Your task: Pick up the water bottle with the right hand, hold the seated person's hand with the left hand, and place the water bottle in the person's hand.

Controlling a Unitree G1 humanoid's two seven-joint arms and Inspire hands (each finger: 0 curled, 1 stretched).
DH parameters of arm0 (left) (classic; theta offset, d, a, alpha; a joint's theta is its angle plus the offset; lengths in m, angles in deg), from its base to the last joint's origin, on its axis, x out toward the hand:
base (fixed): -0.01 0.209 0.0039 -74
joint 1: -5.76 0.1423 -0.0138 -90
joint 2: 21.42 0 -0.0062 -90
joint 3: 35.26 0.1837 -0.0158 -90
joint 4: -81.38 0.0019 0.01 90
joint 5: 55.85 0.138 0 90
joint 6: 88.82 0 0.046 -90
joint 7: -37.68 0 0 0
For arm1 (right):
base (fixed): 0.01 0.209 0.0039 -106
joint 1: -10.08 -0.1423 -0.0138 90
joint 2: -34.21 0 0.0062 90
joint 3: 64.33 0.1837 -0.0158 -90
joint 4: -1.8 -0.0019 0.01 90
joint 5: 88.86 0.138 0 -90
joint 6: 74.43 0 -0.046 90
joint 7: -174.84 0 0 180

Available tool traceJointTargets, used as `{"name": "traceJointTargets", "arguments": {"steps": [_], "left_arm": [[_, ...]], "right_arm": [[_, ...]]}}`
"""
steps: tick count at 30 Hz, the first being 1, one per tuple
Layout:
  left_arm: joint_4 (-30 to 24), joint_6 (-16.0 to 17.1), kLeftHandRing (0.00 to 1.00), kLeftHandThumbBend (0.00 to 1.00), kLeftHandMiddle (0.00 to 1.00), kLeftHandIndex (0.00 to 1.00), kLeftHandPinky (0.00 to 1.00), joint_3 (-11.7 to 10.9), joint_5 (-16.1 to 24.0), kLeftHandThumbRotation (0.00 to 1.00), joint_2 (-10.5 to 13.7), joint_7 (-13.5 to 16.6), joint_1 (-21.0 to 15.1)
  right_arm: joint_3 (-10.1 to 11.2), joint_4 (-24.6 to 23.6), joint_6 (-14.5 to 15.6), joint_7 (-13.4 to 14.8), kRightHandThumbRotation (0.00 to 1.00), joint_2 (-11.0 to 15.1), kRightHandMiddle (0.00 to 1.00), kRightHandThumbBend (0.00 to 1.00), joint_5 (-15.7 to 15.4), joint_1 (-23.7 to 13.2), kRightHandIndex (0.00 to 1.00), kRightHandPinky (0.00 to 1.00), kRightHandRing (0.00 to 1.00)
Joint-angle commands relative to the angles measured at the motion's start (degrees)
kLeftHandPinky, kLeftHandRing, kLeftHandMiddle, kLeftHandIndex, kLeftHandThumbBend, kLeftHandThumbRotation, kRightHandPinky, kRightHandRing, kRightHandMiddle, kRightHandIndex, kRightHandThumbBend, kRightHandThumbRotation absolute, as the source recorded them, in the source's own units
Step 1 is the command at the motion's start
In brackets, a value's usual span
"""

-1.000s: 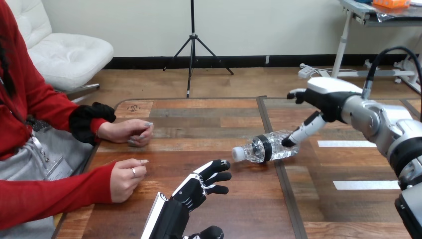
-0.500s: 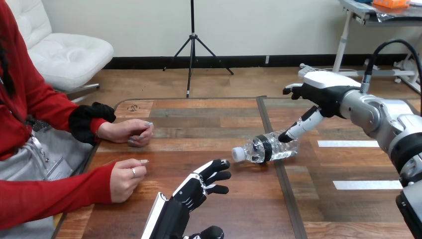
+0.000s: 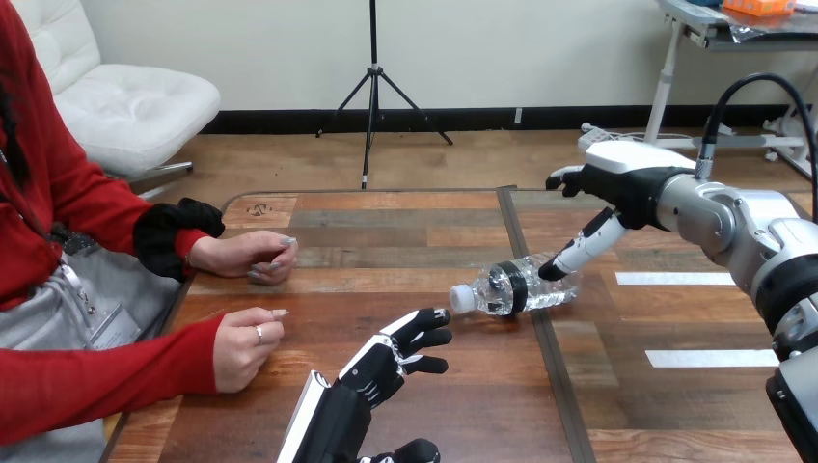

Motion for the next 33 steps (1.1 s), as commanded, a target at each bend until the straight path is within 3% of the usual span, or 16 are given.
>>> {"name": "traceJointTargets", "arguments": {"steps": [1, 11, 20, 33], "left_arm": [[-1.7, 1.54, 0.82, 0.98, 0.86, 0.82, 0.72, 1.08, -0.42, 0.73, -1.56, 0.63, -1.36], [-2.11, 1.81, 0.83, 0.97, 0.86, 0.82, 0.73, 2.89, -2.3, 0.69, -1.96, 0.54, -0.51], [-2.5, 2.5, 0.84, 0.98, 0.86, 0.82, 0.74, 3.48, -1.64, 0.68, -2.18, 1.29, 0.43], [-3.84, 3.3, 0.82, 1.0, 0.85, 0.82, 0.72, 2.1, 3.12, 0.7, -3.31, 5.72, 2.59]], "right_arm": [[-1.12, -0.87, -0.51, 0.22, 0.46, -0.4, 0.88, 1.0, -1.09, -5.01, 0.92, 0.88, 0.91], [-3.16, -0.29, -0.9, -0.6, 0.5, -1.06, 0.88, 1.0, -3.64, -4.83, 0.93, 0.86, 0.89], [-4.57, 0.39, -0.72, -1.58, 0.51, -2.07, 0.88, 1.0, -5.28, -4.2, 0.94, 0.88, 0.9], [-7.62, 1.29, -0.16, -1.25, 0.53, -4.4, 0.89, 1.0, -8.38, -2.32, 0.94, 0.9, 0.92]]}}
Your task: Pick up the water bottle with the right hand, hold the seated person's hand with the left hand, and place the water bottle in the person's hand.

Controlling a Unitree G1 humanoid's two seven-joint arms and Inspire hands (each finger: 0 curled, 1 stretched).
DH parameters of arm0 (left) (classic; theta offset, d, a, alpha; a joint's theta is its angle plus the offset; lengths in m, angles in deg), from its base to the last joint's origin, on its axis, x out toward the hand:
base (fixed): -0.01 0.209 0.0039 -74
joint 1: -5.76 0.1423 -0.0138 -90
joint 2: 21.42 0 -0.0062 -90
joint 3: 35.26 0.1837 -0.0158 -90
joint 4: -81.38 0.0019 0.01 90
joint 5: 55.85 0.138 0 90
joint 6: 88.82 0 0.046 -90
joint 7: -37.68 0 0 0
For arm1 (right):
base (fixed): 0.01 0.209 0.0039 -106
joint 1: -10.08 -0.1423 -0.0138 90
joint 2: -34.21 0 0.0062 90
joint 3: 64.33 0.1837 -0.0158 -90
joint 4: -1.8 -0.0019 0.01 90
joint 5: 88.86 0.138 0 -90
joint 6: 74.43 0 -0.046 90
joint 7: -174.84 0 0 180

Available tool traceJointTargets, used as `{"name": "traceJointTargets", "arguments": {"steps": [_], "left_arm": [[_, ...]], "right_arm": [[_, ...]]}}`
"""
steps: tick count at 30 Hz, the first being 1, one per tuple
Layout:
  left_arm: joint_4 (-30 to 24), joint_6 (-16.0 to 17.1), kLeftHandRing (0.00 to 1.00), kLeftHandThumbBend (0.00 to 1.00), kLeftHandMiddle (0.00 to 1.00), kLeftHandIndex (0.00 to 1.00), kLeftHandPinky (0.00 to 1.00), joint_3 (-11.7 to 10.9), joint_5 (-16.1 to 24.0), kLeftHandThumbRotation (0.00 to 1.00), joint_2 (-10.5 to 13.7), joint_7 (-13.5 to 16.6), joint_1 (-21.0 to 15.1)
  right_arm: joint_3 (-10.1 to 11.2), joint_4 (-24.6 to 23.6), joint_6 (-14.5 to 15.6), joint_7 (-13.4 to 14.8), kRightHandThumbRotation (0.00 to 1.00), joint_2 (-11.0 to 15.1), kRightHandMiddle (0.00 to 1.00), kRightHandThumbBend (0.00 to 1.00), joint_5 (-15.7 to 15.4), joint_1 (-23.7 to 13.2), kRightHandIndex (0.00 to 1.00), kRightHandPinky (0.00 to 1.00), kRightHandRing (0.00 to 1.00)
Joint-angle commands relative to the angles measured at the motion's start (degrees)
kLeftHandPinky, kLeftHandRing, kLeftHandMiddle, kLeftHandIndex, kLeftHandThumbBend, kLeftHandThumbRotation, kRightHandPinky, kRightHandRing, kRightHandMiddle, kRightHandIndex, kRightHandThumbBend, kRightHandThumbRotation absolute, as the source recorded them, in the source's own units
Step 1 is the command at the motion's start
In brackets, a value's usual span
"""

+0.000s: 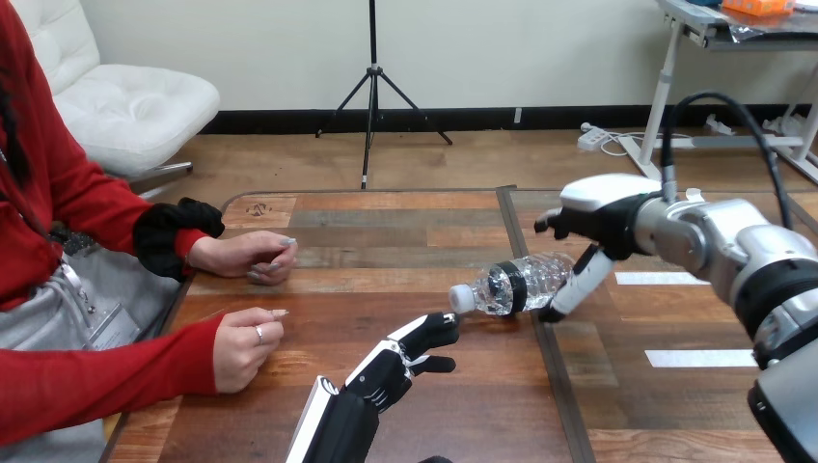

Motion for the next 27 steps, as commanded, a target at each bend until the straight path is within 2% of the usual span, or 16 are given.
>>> {"name": "traceJointTargets", "arguments": {"steps": [1, 8, 16, 21, 27], "left_arm": [[-2.18, 1.55, 0.82, 1.0, 0.85, 0.82, 0.72, -0.79, 1.63, 0.7, -3.35, 2.14, 0.82], [-4.35, -0.16, 0.81, 1.0, 0.84, 0.81, 0.71, 1.0, 1.21, 0.68, -3.39, 3.71, 2.34], [-6.51, -1.0, 0.81, 1.0, 0.84, 0.81, 0.72, 1.81, 1.67, 0.67, -2.8, 4.87, 3.66], [-7.26, -0.36, 0.81, 1.0, 0.84, 0.81, 0.71, 0.55, 3.93, 0.69, -2.66, 6.07, 4.13], [-7.61, -0.38, 0.81, 1.0, 0.84, 0.81, 0.71, 1.27, 3.89, 0.7, -2.26, 6.88, 4.66]], "right_arm": [[-1.41, 0.19, 0.34, 1.0, 0.53, -1.83, 0.89, 1.0, -1.01, -2.17, 0.94, 0.9, 0.92], [-2.43, 0.52, 0.61, 2.08, 0.52, -3.06, 0.88, 1.0, -1.75, -1.07, 0.93, 0.88, 0.9], [-3.57, 0.77, 1.3, 3.33, 0.53, -4.82, 0.89, 1.0, -2.42, 0.02, 0.93, 0.87, 0.91], [-4.49, 0.83, 1.29, 4.57, 0.55, -5.71, 0.89, 1.0, -2.97, 0.64, 0.92, 0.86, 0.9], [-5.17, 0.94, 1.2, 5.73, 0.56, -6.55, 0.88, 1.0, -3.22, 1.35, 0.92, 0.84, 0.89]]}}
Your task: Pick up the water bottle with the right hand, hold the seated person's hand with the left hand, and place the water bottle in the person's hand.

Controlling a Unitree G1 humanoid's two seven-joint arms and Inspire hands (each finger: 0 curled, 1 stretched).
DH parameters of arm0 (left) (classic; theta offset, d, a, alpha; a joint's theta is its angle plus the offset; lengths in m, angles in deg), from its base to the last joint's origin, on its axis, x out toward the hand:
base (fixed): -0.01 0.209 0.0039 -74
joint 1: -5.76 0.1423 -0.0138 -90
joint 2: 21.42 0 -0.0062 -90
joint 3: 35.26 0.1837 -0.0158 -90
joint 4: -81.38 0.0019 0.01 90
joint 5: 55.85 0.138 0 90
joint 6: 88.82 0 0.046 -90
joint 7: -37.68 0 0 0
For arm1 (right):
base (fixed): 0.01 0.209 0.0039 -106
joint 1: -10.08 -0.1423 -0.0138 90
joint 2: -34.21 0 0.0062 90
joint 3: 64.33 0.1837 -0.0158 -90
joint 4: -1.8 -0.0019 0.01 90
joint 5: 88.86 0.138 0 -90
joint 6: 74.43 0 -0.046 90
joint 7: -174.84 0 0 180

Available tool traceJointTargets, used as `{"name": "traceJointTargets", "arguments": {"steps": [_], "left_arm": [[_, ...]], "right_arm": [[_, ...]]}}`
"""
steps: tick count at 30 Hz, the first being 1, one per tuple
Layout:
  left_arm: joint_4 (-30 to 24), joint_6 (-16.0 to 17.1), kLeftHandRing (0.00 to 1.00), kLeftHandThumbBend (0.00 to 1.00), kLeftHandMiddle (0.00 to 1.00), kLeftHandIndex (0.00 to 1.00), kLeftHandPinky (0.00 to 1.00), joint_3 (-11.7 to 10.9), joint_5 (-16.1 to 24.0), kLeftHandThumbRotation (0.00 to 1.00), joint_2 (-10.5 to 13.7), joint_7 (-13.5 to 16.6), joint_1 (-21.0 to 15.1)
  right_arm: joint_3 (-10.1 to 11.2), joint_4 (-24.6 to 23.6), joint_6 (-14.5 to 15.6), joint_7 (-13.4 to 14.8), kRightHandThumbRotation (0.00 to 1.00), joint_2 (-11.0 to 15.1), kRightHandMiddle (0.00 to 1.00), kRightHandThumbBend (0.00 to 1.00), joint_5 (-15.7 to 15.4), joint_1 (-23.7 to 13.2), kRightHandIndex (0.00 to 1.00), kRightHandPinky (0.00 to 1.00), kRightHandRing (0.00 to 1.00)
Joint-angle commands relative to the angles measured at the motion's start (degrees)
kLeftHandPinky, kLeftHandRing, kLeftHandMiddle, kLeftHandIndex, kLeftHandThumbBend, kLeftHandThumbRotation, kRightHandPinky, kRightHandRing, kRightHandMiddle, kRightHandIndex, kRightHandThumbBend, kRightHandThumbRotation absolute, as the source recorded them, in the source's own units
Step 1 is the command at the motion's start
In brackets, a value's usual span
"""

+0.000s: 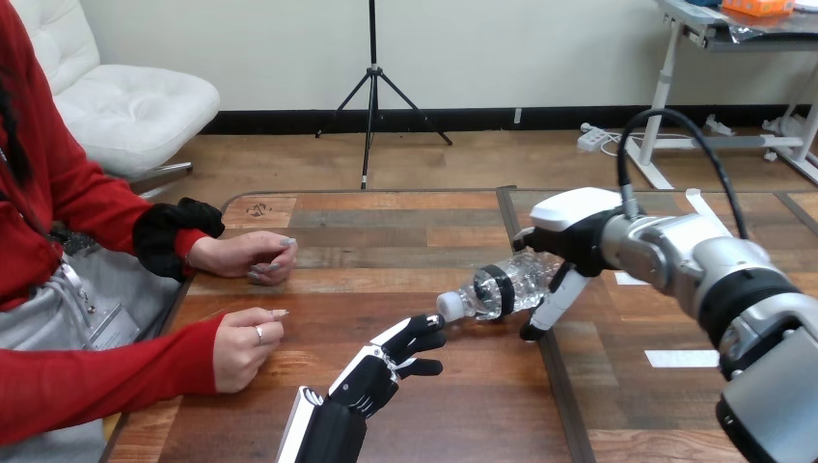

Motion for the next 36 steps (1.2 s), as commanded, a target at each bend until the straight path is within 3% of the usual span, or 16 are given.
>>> {"name": "traceJointTargets", "arguments": {"steps": [1, 5, 8, 11, 17, 26, 36], "left_arm": [[-1.42, 0.25, 0.81, 1.0, 0.84, 0.81, 0.71, 1.04, -0.1, 0.69, -2.22, 0.76, -0.11], [-0.81, 0.59, 0.8, 1.0, 0.83, 0.81, 0.7, 1.2, -0.43, 0.69, -2.01, 1.04, -0.15], [0.08, 1.23, 0.81, 1.0, 0.84, 0.81, 0.7, 2.57, -2.43, 0.67, -1.77, 0.55, -0.6], [-0.42, 0.38, 0.8, 1.0, 0.83, 0.81, 0.7, 1.68, -1.68, 0.67, -1.91, 1.1, 0.01], [1.05, 1.75, 0.79, 1.0, 0.82, 0.8, 0.7, 2.95, -3.92, 0.66, -1.6, 0.61, -0.62], [1.53, 2.04, 0.78, 1.0, 0.82, 0.8, 0.69, 1.28, -1.7, 0.67, -1.39, 1.29, -0.52], [0.94, 1.53, 0.78, 1.0, 0.82, 0.8, 0.69, 1.42, -1.2, 0.66, -0.65, 1.44, -0.31]], "right_arm": [[-0.98, -0.08, -0.2, 1.54, 0.56, -2.03, 0.88, 1.0, -0.59, 1.28, 0.92, 0.83, 0.89], [-1.33, 0.01, -0.11, 2.58, 0.56, -2.48, 0.88, 1.0, -0.67, 1.78, 0.92, 0.82, 0.88], [-1.31, 0.06, 0.01, 3.07, 0.55, -2.86, 0.87, 1.0, -0.4, 2.15, 0.91, 0.81, 0.87], [-1.39, 0.14, 0.26, 3.27, 0.54, -3.27, 0.86, 1.0, -0.31, 2.46, 0.91, 0.8, 0.87], [-1.26, 0.23, 0.71, 3.66, 0.53, -4.02, 0.85, 1.0, -0.1, 3.1, 0.89, 0.79, 0.86], [-0.86, 0.12, 0.91, 5.24, 0.47, -4.79, 0.83, 1.0, 0.21, 4.36, 0.86, 0.78, 0.84], [-0.77, 0.19, 1.01, 5.89, 0.39, -5.0, 0.78, 1.0, 0.66, 5.55, 0.8, 0.72, 0.77]]}}
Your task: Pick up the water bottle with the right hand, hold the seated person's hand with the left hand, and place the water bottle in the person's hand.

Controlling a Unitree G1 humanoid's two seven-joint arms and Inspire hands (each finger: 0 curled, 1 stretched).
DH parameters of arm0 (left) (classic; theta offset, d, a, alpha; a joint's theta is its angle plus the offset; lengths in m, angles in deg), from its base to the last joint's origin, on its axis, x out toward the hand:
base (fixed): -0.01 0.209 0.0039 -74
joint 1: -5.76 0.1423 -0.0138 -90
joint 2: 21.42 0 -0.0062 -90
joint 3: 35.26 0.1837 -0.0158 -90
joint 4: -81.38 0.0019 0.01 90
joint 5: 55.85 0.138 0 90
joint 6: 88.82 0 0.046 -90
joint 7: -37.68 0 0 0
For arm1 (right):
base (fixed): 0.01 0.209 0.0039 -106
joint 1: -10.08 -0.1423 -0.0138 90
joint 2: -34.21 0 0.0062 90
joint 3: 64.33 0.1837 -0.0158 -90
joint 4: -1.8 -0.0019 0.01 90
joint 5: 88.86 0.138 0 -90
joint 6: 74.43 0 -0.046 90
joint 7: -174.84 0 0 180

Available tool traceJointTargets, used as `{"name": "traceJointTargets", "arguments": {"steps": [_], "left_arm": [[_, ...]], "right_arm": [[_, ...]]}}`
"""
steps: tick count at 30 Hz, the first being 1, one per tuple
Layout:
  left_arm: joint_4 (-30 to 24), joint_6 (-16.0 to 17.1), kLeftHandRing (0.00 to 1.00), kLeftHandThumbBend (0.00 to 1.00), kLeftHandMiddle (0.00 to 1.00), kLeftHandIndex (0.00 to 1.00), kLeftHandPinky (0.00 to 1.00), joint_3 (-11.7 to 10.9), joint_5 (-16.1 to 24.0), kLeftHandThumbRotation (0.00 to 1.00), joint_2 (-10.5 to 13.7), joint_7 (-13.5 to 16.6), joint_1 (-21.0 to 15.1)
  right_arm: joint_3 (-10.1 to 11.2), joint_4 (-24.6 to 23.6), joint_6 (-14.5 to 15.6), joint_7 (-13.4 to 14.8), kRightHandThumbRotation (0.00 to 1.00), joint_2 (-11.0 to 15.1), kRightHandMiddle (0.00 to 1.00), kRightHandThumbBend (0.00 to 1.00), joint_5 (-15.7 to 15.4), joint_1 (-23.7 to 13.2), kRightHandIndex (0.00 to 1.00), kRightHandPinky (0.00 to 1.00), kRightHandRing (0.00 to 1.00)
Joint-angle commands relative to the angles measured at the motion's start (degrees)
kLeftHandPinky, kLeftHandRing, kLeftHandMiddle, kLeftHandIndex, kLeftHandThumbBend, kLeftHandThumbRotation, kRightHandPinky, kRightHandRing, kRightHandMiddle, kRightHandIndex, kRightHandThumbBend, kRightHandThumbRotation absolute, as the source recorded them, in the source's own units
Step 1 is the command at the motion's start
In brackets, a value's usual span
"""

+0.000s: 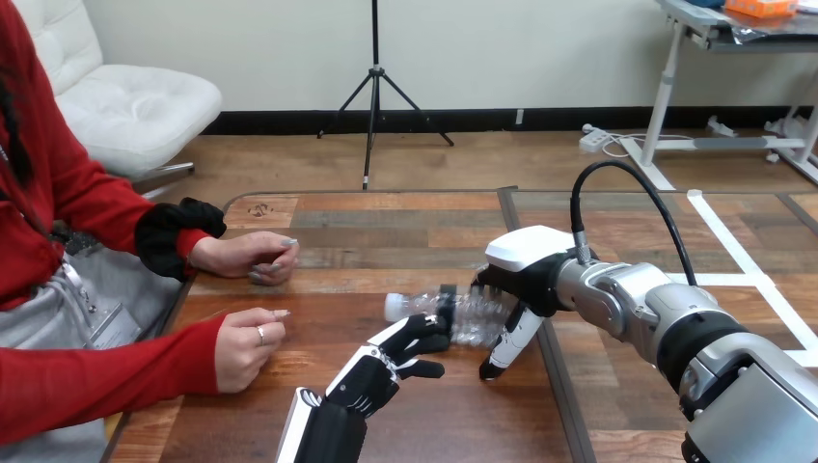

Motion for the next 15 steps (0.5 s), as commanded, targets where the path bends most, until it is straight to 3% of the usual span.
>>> {"name": "traceJointTargets", "arguments": {"steps": [1, 8, 15], "left_arm": [[0.93, 0.62, 0.78, 1.0, 0.82, 0.8, 0.69, -0.43, 0.49, 0.66, -0.71, 0.41, -0.36], [-0.64, -1.15, 0.79, 1.0, 0.82, 0.8, 0.69, 0.83, -0.66, 0.69, 0.27, -0.33, 0.56], [-1.22, -0.61, 0.78, 1.0, 0.81, 0.8, 0.7, 1.06, -1.55, 0.72, 0.49, -0.44, 0.92]], "right_arm": [[-0.27, 0.16, 0.58, 0.68, 0.38, -0.1, 0.77, 1.0, -0.18, 0.75, 0.8, 0.71, 0.76], [0.13, 0.15, -1.09, 1.28, 0.32, 0.59, 0.68, 1.0, 0.38, 1.78, 0.74, 0.57, 0.63], [0.53, 0.16, -2.3, 2.16, 0.23, 1.33, 0.57, 1.0, 0.74, 2.75, 0.63, 0.48, 0.52]]}}
